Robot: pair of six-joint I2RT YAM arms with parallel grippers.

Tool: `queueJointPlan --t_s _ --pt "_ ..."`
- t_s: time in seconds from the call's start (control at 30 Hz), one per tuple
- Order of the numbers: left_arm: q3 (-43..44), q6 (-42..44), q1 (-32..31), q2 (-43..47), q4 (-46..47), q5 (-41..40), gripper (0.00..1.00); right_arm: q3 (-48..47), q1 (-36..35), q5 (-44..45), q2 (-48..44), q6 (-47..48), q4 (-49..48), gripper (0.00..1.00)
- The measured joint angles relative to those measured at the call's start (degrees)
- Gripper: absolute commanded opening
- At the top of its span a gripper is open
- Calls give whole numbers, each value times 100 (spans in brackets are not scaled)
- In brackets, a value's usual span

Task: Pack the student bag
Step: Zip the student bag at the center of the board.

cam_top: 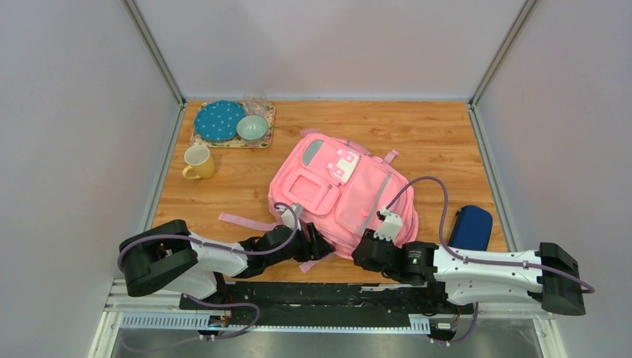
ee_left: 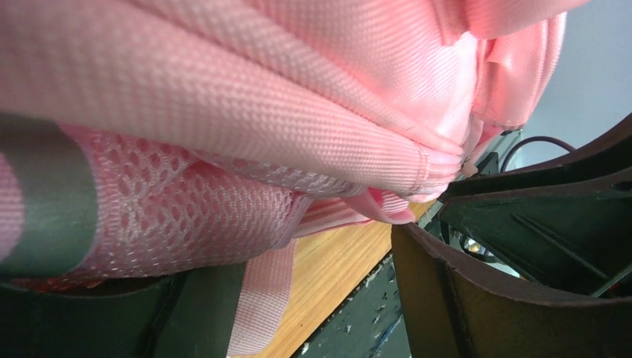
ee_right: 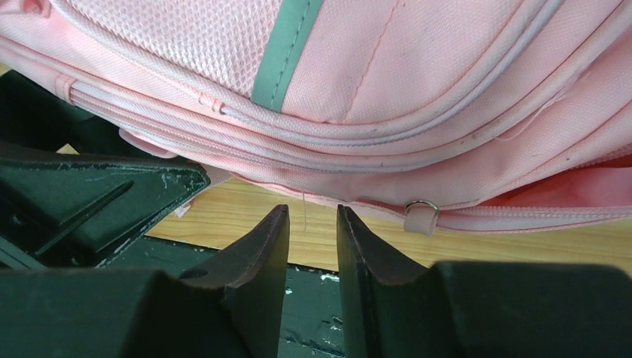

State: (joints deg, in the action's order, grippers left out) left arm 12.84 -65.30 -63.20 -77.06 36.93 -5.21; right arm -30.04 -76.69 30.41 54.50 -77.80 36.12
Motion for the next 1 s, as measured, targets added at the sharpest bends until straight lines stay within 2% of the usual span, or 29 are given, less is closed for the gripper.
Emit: queueJointPlan --t_s 0.27,0.47,0.53,0.77,1.0 --pt "31 -26 103 -461 391 166 51 0 0 -28 378 33 -42 33" --pt "35 -24 107 -739 656 203 41 -37 0 24 496 70 -35 35" --pt "37 -24 111 -804 734 210 41 -98 11 79 505 90 -22 36" --pt "31 -20 122 -857 940 343 55 -286 46 247 503 138 24 37" --pt "20 -28 131 -789 970 363 57 -291 162 273 446 221 164 37"
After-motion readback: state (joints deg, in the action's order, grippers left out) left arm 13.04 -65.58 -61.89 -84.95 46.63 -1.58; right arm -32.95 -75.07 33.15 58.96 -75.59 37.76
